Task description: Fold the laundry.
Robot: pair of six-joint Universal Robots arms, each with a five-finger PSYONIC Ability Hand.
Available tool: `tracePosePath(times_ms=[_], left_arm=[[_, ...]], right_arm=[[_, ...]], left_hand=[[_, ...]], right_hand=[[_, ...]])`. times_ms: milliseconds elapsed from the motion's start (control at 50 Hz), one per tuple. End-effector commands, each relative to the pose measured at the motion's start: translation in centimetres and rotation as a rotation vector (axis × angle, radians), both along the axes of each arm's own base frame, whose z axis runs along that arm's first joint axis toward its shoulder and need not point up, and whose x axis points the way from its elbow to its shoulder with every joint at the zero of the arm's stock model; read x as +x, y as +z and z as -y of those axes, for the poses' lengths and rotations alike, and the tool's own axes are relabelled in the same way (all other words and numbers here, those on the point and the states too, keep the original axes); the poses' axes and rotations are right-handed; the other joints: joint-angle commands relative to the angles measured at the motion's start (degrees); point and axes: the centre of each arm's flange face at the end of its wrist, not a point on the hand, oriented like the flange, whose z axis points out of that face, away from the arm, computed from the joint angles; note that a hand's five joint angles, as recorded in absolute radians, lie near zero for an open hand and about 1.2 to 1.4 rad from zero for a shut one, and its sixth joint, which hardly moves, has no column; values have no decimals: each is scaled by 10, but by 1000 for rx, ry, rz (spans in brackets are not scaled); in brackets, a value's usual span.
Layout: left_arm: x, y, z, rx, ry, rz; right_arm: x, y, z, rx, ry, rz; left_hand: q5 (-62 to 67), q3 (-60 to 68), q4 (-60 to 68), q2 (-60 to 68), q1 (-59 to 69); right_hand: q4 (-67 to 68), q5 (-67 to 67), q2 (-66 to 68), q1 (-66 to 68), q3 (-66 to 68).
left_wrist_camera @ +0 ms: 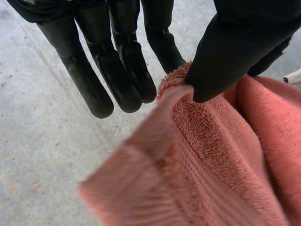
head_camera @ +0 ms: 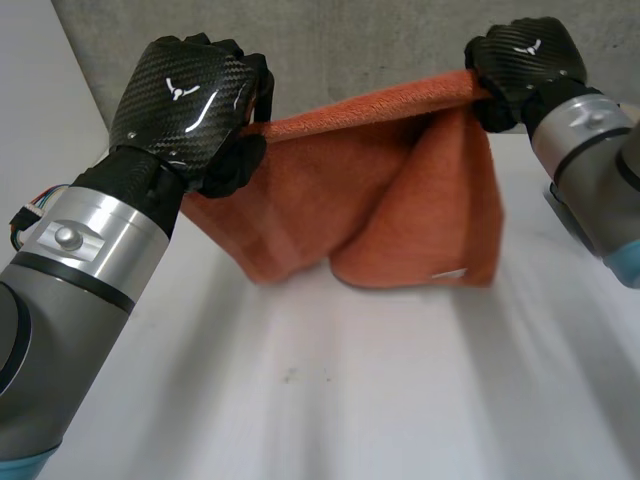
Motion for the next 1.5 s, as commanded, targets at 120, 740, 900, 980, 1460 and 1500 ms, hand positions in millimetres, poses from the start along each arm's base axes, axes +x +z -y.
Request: tracePosePath(times_ms=[120, 740, 900, 980, 1460, 1500], left_arm=[[-2, -64, 18, 178, 29, 128], [29, -30, 15, 147, 102, 93], [30, -30, 14, 147, 103, 96], [30, -30, 14, 142, 109, 101], [90, 16, 61, 52, 288, 152], [86, 2, 67, 101, 251, 188]], right_arm=[[66, -111, -3, 211, 221, -149], [-36, -195, 68, 773, 3, -3], [-21, -213, 76, 726, 24, 10], [-19, -205, 78, 685, 11, 12], [-111, 44, -17, 139, -197, -443], [-110, 33, -21, 194, -198, -479]], left_hand=[[147, 118, 113, 117, 154], [147, 118, 113, 117, 154], [147, 118, 113, 117, 154], [147, 118, 113, 117, 154], [147, 118, 113, 117, 154], [147, 118, 113, 117, 154]], right_hand=[[115, 144, 134, 191, 120], [-453, -424, -433, -377, -448], [-231, -203, -212, -156, -226], [115, 144, 134, 191, 120], [115, 144, 134, 191, 120], [115, 144, 134, 191, 120]])
